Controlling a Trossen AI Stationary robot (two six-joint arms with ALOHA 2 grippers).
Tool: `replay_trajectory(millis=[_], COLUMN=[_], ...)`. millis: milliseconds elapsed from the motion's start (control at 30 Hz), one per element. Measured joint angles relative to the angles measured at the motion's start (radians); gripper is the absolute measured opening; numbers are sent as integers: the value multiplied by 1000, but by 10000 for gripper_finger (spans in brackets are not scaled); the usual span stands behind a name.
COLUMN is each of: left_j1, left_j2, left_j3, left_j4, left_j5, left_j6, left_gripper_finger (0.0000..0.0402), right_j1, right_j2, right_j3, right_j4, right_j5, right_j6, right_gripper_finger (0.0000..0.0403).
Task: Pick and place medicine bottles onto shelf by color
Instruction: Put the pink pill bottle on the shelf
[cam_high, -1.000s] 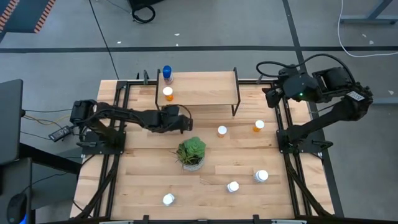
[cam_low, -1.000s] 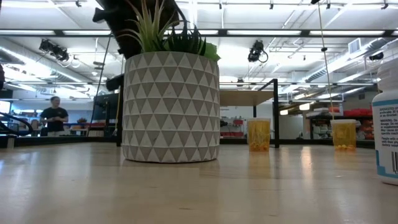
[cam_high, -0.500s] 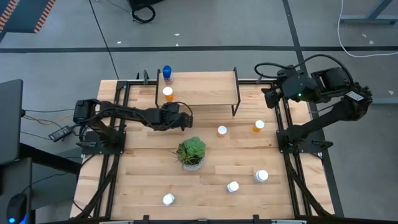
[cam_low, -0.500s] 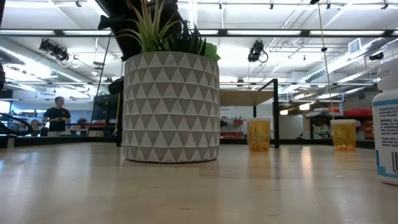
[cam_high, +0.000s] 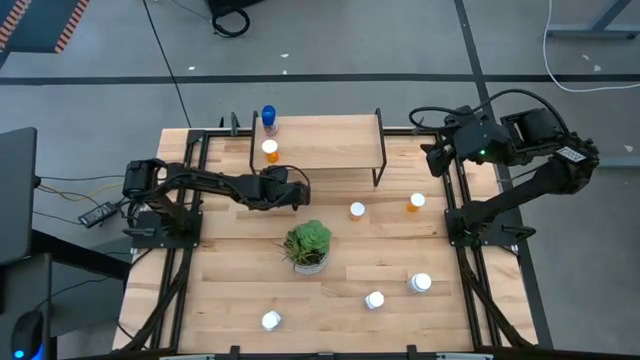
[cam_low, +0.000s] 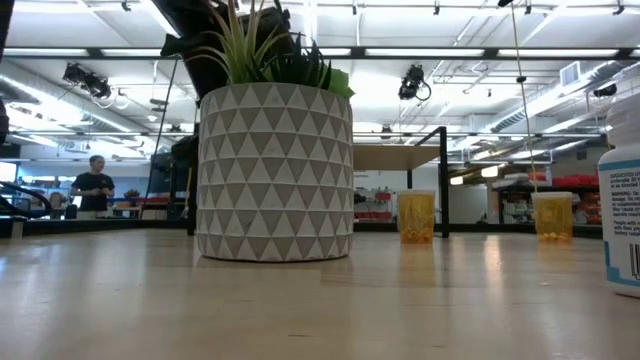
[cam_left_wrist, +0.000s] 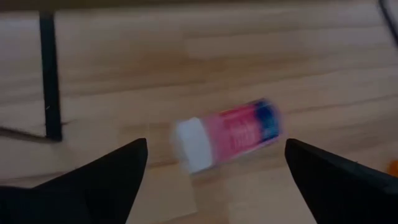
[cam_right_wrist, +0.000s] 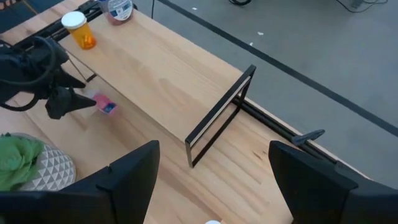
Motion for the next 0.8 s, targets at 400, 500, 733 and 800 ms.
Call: replay_trajectory(millis=[400,500,733,800], left_j1=[-4,-16,-40,-50], left_j2=[-3,-3,-56,-104], left_j3=[2,2,3,3], left_j4=[44,77,120,120], left_j5=[-12,-10,103,123], left_j6=[1,3,14,52], left_gripper_finger=[390,390,377,369], right_j1=[0,0,0,0], right_j2=[0,2,16,17], right_j3=[0,0,-142,-233], right_j4=[0,0,131,250], right_j5=[-14,-16,-138,-228], right_j6=[-11,-15,-146,-191], right_gripper_finger=[310,310,310,310])
